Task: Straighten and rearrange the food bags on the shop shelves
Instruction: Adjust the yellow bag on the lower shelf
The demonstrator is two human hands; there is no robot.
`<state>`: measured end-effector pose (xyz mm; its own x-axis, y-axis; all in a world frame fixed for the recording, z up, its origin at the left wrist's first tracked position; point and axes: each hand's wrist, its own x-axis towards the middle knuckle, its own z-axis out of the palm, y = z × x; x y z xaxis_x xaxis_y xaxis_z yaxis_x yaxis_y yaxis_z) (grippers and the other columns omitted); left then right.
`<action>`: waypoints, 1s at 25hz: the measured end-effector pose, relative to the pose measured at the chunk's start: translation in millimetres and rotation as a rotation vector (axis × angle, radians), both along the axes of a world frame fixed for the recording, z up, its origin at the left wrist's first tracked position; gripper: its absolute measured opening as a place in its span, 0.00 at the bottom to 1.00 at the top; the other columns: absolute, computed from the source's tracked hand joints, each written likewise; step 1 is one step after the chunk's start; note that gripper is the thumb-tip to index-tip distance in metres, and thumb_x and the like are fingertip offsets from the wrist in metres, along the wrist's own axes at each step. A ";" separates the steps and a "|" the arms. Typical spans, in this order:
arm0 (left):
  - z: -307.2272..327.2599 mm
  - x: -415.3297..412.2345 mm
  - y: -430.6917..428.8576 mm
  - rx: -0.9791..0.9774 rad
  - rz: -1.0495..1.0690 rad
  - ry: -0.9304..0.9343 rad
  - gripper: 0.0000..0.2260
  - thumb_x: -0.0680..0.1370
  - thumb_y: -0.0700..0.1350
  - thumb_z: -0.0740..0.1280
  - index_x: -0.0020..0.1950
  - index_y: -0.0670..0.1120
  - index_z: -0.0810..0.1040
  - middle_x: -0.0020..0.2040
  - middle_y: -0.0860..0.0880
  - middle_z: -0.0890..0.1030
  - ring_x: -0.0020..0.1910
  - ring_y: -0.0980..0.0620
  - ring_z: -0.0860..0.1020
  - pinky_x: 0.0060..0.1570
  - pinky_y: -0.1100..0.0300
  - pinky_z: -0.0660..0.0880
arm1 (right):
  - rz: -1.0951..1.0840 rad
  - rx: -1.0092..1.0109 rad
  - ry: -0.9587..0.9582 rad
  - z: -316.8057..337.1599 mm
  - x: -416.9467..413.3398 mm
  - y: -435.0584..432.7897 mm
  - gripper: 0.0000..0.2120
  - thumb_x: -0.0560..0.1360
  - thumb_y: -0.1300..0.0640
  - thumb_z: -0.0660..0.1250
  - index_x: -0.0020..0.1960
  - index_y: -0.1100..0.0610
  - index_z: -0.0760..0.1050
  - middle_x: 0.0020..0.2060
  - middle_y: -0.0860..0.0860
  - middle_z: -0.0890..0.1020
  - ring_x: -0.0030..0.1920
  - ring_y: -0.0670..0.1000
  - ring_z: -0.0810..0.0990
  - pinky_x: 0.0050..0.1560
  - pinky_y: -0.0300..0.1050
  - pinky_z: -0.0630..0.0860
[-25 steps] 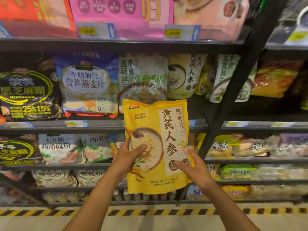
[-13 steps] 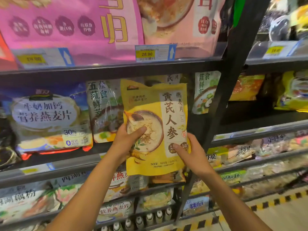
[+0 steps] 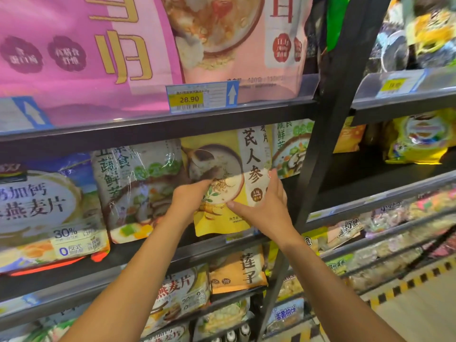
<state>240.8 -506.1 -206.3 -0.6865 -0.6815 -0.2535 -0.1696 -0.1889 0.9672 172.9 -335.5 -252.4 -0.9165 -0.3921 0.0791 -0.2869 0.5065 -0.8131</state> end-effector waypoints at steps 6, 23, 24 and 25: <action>-33.2 -22.9 -0.2 -0.113 -0.051 0.011 0.33 0.75 0.59 0.76 0.71 0.39 0.76 0.58 0.44 0.82 0.62 0.42 0.82 0.63 0.46 0.79 | -0.035 0.136 0.012 -19.1 -5.8 -5.0 0.72 0.63 0.32 0.80 0.82 0.47 0.29 0.84 0.48 0.39 0.84 0.57 0.47 0.77 0.56 0.62; -65.2 12.9 -7.0 -0.960 -0.230 -0.456 0.13 0.79 0.54 0.72 0.47 0.47 0.73 0.40 0.52 0.75 0.47 0.46 0.79 0.41 0.52 0.70 | -0.132 0.404 0.004 -28.1 -34.5 -44.8 0.67 0.60 0.28 0.79 0.83 0.51 0.43 0.82 0.51 0.47 0.81 0.59 0.55 0.67 0.59 0.73; -70.6 11.2 -6.9 -0.877 -0.277 -0.426 0.10 0.78 0.52 0.73 0.51 0.48 0.76 0.43 0.53 0.78 0.48 0.49 0.80 0.44 0.53 0.73 | -0.132 0.404 0.009 -29.1 -35.7 -45.9 0.67 0.60 0.29 0.79 0.83 0.51 0.43 0.82 0.51 0.47 0.80 0.59 0.56 0.67 0.59 0.73; -75.5 8.8 -7.0 -0.812 -0.316 -0.391 0.07 0.79 0.50 0.72 0.52 0.50 0.78 0.45 0.54 0.80 0.49 0.50 0.81 0.48 0.54 0.75 | -0.135 0.404 0.010 -30.0 -36.5 -46.9 0.66 0.60 0.29 0.79 0.83 0.52 0.44 0.81 0.51 0.48 0.80 0.59 0.56 0.67 0.58 0.74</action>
<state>249.6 -513.0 -281.8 -0.8358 -0.5480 -0.0351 -0.4372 0.6253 0.6464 136.4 -382.3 -282.4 -0.9616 -0.2704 -0.0467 -0.2036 0.8173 -0.5391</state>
